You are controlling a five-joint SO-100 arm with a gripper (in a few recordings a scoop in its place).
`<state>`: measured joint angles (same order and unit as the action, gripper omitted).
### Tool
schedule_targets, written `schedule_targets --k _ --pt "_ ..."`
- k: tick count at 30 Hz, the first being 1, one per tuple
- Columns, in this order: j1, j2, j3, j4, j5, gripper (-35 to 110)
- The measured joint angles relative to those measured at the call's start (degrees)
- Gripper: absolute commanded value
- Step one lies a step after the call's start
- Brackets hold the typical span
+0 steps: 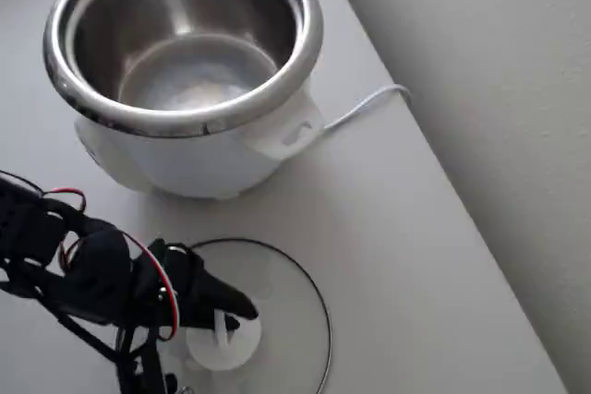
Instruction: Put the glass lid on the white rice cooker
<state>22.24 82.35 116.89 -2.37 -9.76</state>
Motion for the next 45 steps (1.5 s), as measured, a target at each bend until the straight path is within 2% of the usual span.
schedule_targets --k 8,20,35,45 --pt "2.02 0.88 0.00 0.09 4.57 0" --pt "5.54 14.15 0.53 9.32 15.12 0" --pt "7.03 41.13 0.53 11.78 16.35 0" --pt "6.94 47.55 0.44 12.48 16.35 0"
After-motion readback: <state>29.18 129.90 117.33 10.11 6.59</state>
